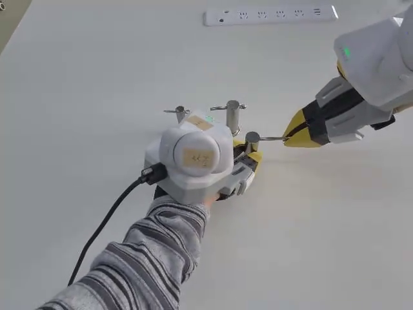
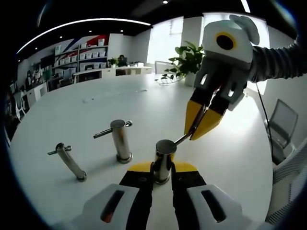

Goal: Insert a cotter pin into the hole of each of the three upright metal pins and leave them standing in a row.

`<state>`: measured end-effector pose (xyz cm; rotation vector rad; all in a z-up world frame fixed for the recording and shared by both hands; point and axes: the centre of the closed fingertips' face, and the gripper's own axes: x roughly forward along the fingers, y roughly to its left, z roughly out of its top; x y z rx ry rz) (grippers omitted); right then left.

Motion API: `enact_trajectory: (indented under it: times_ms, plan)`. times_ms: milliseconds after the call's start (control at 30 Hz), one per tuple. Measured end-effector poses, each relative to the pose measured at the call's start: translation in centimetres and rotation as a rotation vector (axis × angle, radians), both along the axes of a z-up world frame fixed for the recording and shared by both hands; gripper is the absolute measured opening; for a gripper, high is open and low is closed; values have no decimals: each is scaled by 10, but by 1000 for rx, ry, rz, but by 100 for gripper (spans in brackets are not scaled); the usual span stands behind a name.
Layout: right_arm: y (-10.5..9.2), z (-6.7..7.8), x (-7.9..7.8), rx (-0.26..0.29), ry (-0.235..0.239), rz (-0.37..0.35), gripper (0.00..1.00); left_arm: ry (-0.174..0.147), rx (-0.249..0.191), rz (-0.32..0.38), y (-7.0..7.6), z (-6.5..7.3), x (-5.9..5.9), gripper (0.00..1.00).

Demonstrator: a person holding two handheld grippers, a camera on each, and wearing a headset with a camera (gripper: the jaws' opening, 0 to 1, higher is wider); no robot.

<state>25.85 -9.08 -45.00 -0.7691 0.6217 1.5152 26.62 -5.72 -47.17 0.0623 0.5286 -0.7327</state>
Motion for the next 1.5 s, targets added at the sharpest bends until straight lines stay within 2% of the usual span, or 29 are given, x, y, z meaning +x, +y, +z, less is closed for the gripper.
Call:
enact_trajectory:
  times_ms: [100, 333, 567, 767, 867, 967, 1067, 1133, 1167, 1233, 1500]
  plan:
    - [5, 4, -2, 23, 16, -5, 0, -2, 6, -17, -1, 0, -1, 10]
    - [14, 3, -4, 15, 18, -8, 0, 7, 2, -8, -1, -1, -1, 11]
    - [22, 1, -6, 11, 55, -80, 0, 29, -7, 38, 0, -3, -1, 11]
    - [29, 1, -6, 12, 47, -86, 0, 34, -7, 50, 1, -4, -2, 11]
    - [30, 0, -6, 3, 12, -54, 0, 35, -4, 57, 1, -5, -2, 11]
    - [31, 1, -6, 9, 14, -62, 0, 31, 0, 59, 1, -5, -2, 11]
    - [34, 1, -5, 21, -6, -53, 0, 31, -1, 60, 1, -5, -1, 11]
    - [34, 2, -4, 28, 3, -72, 4, 31, -1, 61, 1, -5, -1, 11]
    - [33, 2, -2, 25, 17, -107, 9, 32, -1, 63, 1, -5, -1, 11]
    - [30, 5, 1, 29, 12, -123, 15, 32, -1, 68, 1, -5, -1, 11]
    - [17, 14, 4, 61, 17, -181, 8, 31, 2, 107, 2, -5, -1, 11]
